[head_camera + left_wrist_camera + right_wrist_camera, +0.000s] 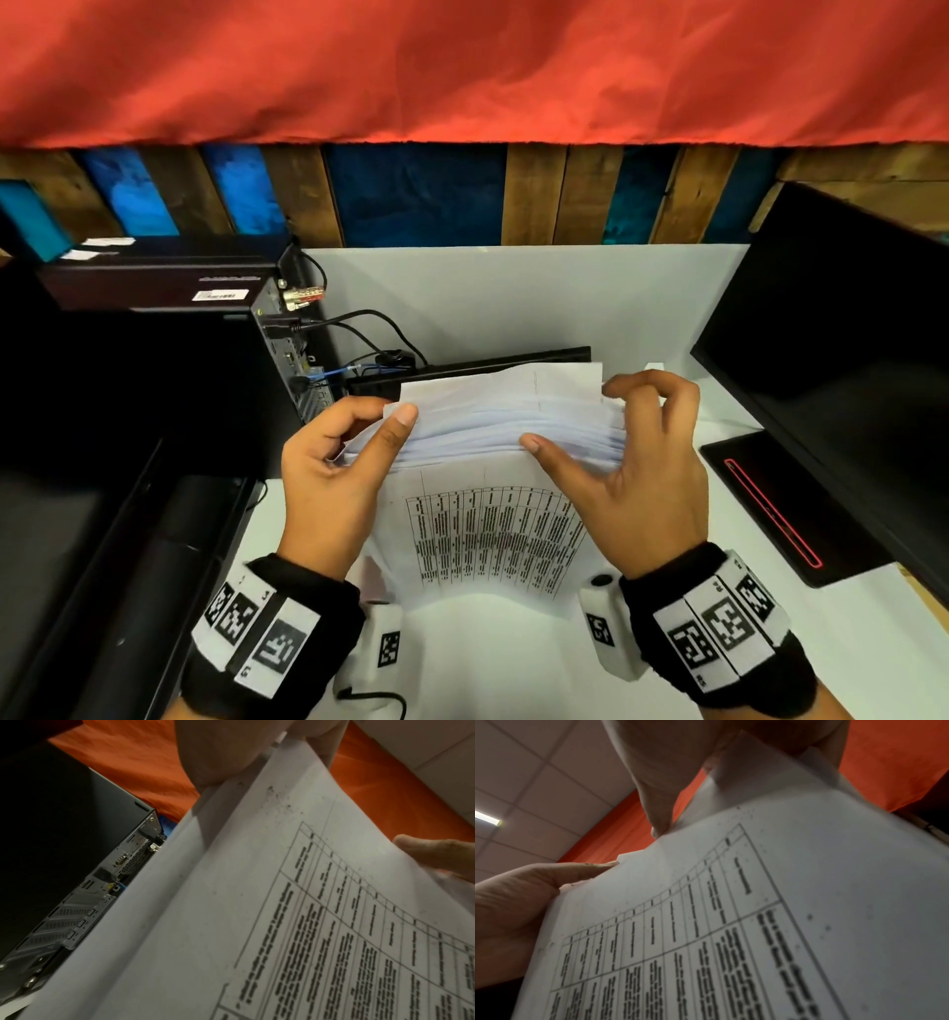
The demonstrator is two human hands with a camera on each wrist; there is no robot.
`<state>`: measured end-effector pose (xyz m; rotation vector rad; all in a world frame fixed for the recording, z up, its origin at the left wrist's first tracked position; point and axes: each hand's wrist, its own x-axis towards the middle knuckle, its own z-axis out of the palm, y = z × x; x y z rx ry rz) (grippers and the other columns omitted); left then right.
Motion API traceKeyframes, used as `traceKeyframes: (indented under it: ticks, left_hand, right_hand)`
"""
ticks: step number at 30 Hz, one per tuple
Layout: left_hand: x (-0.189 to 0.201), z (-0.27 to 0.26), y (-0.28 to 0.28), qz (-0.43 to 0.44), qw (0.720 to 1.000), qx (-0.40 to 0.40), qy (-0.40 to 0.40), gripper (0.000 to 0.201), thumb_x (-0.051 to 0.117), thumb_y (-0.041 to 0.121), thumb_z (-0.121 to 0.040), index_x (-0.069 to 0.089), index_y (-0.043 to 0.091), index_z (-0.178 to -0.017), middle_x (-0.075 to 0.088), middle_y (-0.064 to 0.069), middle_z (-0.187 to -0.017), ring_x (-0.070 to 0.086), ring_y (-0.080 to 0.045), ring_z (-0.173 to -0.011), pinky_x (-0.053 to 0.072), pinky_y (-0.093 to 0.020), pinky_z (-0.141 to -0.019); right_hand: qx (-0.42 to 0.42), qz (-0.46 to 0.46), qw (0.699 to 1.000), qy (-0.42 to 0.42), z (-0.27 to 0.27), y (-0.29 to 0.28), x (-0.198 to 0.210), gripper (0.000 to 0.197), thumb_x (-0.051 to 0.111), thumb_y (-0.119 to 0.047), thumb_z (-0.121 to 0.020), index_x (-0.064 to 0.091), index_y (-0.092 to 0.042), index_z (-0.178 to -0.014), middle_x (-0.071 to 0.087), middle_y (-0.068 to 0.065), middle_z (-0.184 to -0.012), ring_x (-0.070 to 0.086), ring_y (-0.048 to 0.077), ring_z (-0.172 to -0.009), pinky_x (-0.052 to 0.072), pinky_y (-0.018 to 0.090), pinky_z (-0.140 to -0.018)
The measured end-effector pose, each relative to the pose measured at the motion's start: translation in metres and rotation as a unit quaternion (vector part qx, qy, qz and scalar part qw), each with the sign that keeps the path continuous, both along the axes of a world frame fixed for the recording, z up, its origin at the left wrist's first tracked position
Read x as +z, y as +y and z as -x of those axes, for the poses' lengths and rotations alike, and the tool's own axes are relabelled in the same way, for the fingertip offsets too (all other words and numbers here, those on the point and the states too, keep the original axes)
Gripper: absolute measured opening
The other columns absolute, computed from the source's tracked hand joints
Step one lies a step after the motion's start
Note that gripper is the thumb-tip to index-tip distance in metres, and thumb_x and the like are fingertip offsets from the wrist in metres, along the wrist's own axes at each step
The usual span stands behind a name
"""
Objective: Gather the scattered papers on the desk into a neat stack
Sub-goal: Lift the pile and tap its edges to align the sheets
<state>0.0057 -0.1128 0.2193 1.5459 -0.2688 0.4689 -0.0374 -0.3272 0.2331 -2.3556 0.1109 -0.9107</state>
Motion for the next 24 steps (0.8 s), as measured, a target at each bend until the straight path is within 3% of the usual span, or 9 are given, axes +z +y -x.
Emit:
traceKeyframes:
  ticks: [3,5,7,10,13,16,18,20,24]
  left_hand:
    - [0.0,0.0,0.002,-0.012,1.0,-0.014,-0.007,0.006,0.073,0.021,-0.082,0.071,0.016,-0.08,0.072,0.007,-0.079,0.067,-0.005,-0.074,0.053,-0.018,-0.072]
    - [0.0,0.0,0.003,-0.015,1.0,-0.025,-0.005,0.007,0.072,0.018,-0.082,0.072,0.024,-0.077,0.073,0.01,-0.079,0.068,-0.005,-0.076,0.053,-0.017,-0.072]
    - [0.001,0.0,0.004,-0.025,0.999,-0.038,-0.01,0.015,0.071,0.017,-0.083,0.072,0.03,-0.078,0.072,0.013,-0.08,0.067,-0.003,-0.077,0.052,-0.015,-0.073]
    - [0.004,0.002,0.006,-0.047,0.997,-0.064,-0.021,0.011,0.066,0.025,-0.082,0.071,0.035,-0.084,0.071,0.014,-0.085,0.067,-0.002,-0.082,0.051,-0.015,-0.076]
    - [0.008,0.004,0.008,-0.076,0.994,-0.078,-0.032,0.02,0.065,0.022,-0.085,0.069,0.034,-0.099,0.072,0.01,-0.099,0.069,-0.007,-0.092,0.053,-0.018,-0.081]
    - [0.015,0.001,0.008,-0.134,0.986,-0.08,-0.061,0.02,0.061,0.024,-0.089,0.07,0.023,-0.106,0.072,0.006,-0.102,0.068,-0.013,-0.095,0.052,-0.02,-0.084]
    - [0.016,-0.002,0.008,-0.167,0.979,-0.078,-0.085,0.017,0.058,0.021,-0.091,0.072,0.017,-0.098,0.071,0.006,-0.095,0.067,-0.015,-0.092,0.05,-0.021,-0.081]
    - [0.014,-0.003,0.008,-0.165,0.98,-0.076,-0.076,0.017,0.056,0.025,-0.092,0.071,0.017,-0.091,0.068,0.003,-0.088,0.065,-0.018,-0.083,0.05,-0.027,-0.074]
    - [0.006,-0.005,0.013,-0.098,0.993,-0.061,-0.037,0.017,0.05,0.03,-0.091,0.061,0.019,-0.086,0.065,-0.006,-0.085,0.06,-0.021,-0.077,0.048,-0.025,-0.071]
  right_hand:
    - [0.025,0.014,1.0,0.001,0.002,0.003,0.003,0.087,0.064,-0.073,-0.065,0.032,-0.042,-0.14,0.038,0.0,-0.128,0.06,0.017,-0.081,0.056,0.031,-0.055]
    - [0.036,0.054,0.997,0.036,0.003,0.004,0.007,0.087,0.057,-0.077,-0.067,0.02,-0.054,-0.142,0.04,-0.001,-0.127,0.059,0.016,-0.087,0.055,0.03,-0.056]
    - [0.028,0.072,0.995,0.068,0.001,0.004,0.009,0.079,0.054,-0.081,-0.067,0.033,-0.053,-0.138,0.041,-0.004,-0.123,0.059,0.015,-0.092,0.057,0.033,-0.059]
    - [0.009,0.037,0.998,0.059,0.001,0.004,0.009,0.081,0.058,-0.081,-0.063,0.044,-0.036,-0.129,0.041,-0.004,-0.119,0.06,0.018,-0.093,0.058,0.038,-0.058]
    - [0.032,0.061,0.995,0.077,0.004,0.005,0.014,0.099,0.057,-0.085,-0.058,0.018,-0.051,-0.143,0.041,-0.002,-0.119,0.059,0.017,-0.091,0.056,0.034,-0.056]
    - [0.045,0.126,0.98,0.15,0.005,0.006,0.024,0.109,0.05,-0.091,-0.05,-0.005,-0.063,-0.139,0.041,-0.004,-0.101,0.054,0.017,-0.078,0.054,0.033,-0.056]
    - [0.034,0.161,0.969,0.187,0.003,0.006,0.026,0.11,0.052,-0.091,-0.046,-0.001,-0.063,-0.139,0.036,-0.005,-0.095,0.051,0.017,-0.076,0.052,0.032,-0.058]
    - [0.016,0.158,0.965,0.209,0.001,0.004,0.025,0.103,0.058,-0.087,-0.046,0.021,-0.057,-0.137,0.037,-0.006,-0.098,0.056,0.018,-0.082,0.051,0.03,-0.06]
    - [-0.004,0.154,0.969,0.191,0.0,0.0,0.018,0.07,0.062,-0.081,-0.054,0.05,-0.035,-0.105,0.042,-0.006,-0.099,0.059,0.018,-0.078,0.044,0.025,-0.053]
